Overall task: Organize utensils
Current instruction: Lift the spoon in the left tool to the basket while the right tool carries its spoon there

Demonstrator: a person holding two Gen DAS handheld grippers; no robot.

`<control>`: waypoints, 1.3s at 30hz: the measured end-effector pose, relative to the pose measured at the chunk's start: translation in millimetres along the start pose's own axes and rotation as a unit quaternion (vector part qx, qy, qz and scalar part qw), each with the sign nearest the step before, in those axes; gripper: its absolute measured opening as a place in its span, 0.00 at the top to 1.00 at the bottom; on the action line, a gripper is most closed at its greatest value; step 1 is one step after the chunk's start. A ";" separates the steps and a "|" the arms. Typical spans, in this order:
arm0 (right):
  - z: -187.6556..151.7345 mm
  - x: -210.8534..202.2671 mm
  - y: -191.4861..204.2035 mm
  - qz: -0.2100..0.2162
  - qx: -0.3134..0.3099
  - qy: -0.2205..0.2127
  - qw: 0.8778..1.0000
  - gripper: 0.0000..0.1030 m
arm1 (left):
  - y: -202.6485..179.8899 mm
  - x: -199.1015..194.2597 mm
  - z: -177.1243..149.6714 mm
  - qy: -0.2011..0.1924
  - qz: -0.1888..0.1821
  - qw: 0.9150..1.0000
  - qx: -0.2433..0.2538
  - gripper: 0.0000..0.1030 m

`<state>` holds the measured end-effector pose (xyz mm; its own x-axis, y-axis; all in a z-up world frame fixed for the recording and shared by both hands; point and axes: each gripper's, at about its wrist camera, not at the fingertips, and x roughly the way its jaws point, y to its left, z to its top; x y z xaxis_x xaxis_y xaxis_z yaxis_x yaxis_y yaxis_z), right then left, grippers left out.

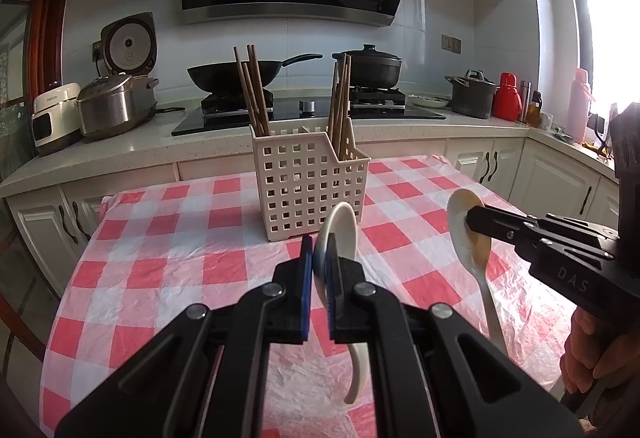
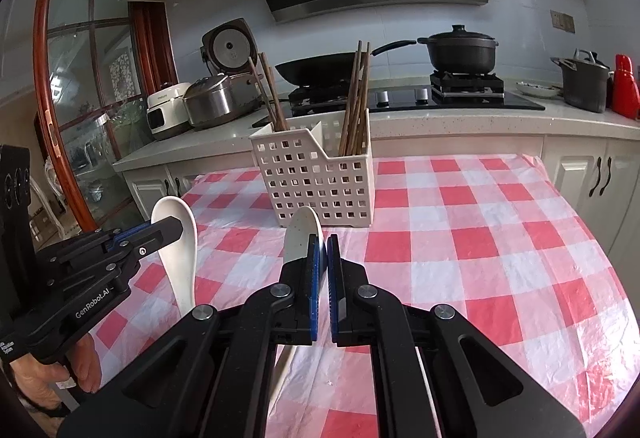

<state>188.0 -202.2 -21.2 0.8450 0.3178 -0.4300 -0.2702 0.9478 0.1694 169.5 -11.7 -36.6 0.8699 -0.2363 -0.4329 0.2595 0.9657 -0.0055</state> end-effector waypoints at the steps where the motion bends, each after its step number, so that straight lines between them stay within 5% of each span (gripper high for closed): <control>1: 1.3 -2.0 -0.4 -0.002 0.005 -0.005 1.000 0.95 | 0.0 -0.6 0.5 0.000 0.000 1.000 0.000 0.94; 31: 11.7 -16.8 4.4 -0.007 -0.006 -0.047 0.999 0.94 | 0.5 -4.1 6.1 -0.003 -0.004 1.000 0.003 0.94; 39: 28.5 -12.6 5.4 -0.011 -0.019 -0.063 0.998 0.94 | -1.2 -7.2 29.6 -0.021 -0.014 1.000 0.004 0.94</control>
<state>189.0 -201.8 10.3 0.9018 0.2925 -0.3180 -0.2654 0.9558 0.1266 175.4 -14.4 -6.8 0.8792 -0.2675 -0.3942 0.2872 0.9578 -0.0095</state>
